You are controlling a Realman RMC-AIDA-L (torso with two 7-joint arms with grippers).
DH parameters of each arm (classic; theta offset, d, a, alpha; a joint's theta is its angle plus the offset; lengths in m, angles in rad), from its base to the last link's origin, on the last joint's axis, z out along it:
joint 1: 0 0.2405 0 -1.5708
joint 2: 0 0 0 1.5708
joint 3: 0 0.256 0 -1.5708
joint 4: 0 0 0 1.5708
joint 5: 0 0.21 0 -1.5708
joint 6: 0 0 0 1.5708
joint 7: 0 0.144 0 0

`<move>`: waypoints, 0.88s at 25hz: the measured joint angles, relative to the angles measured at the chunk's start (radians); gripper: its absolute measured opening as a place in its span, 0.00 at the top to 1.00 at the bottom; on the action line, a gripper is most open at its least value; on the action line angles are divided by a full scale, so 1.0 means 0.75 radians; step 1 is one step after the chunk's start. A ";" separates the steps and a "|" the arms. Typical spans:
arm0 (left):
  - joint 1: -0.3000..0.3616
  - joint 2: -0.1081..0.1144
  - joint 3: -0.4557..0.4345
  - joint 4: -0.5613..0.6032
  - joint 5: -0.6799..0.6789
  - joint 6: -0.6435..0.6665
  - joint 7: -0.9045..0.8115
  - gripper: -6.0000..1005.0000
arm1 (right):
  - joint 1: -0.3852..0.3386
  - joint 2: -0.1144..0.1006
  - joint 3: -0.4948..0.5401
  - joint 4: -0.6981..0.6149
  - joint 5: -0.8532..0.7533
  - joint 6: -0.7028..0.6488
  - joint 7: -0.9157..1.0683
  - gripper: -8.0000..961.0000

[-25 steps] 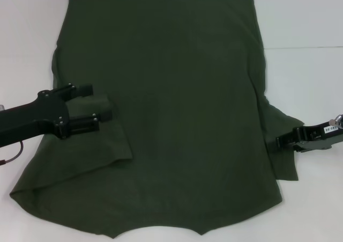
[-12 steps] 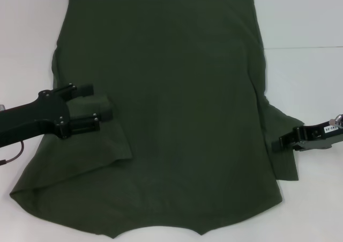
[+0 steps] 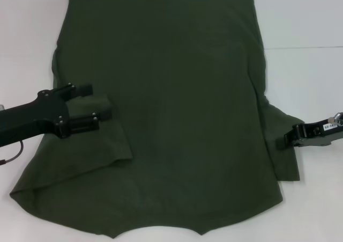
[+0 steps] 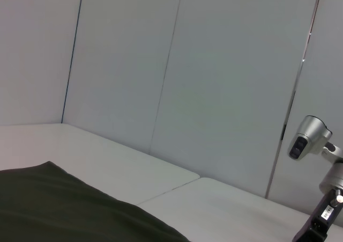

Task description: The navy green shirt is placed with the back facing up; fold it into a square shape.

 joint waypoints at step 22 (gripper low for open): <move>-0.006 0.004 -0.002 0.027 -0.010 -0.007 -0.045 0.08 | 0.058 -0.098 0.056 -0.298 -0.036 -0.270 -0.104 0.94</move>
